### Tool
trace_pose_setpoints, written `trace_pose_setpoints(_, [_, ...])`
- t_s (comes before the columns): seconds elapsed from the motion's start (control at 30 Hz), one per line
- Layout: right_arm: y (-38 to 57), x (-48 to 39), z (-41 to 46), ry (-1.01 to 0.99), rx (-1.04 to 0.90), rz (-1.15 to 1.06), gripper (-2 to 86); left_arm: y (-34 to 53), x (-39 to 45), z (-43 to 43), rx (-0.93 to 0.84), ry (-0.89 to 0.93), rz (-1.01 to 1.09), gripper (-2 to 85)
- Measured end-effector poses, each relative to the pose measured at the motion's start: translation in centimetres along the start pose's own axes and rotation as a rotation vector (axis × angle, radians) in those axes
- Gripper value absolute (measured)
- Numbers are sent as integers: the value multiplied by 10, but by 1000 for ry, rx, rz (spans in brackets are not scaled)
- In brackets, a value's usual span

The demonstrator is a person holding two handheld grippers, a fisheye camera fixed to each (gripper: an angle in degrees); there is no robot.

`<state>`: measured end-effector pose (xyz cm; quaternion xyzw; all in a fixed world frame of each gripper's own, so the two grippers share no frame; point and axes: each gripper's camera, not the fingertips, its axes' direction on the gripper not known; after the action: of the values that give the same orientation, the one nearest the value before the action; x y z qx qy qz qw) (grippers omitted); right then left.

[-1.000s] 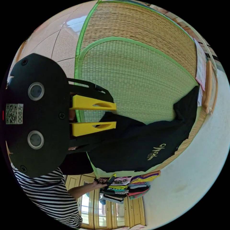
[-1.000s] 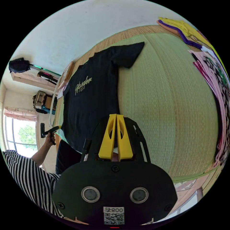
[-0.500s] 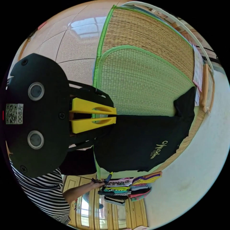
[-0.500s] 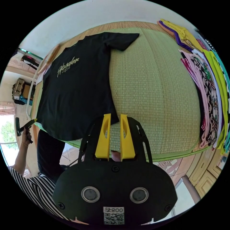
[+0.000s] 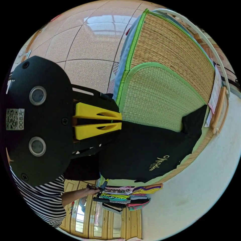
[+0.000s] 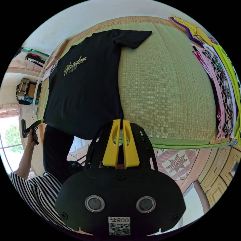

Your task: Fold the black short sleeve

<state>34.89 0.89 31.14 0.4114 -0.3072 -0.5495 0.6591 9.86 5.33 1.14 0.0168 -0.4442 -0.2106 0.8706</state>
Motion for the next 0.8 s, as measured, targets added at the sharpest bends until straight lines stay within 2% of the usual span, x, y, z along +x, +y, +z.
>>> trace_pose_setpoints(0.43, [46, 7, -21, -115, 15, 84, 10, 61, 2, 3, -19, 2, -28, 17])
trace_pose_setpoints(0.63, [65, 3, -38, -113, 47, 112, 6, 79, 22, -26, 76, -79, -19, 10])
trace_pose_setpoints(0.8, [76, -22, -48, -115, 76, 76, 1, 84, 52, -34, 104, -25, 36, 4])
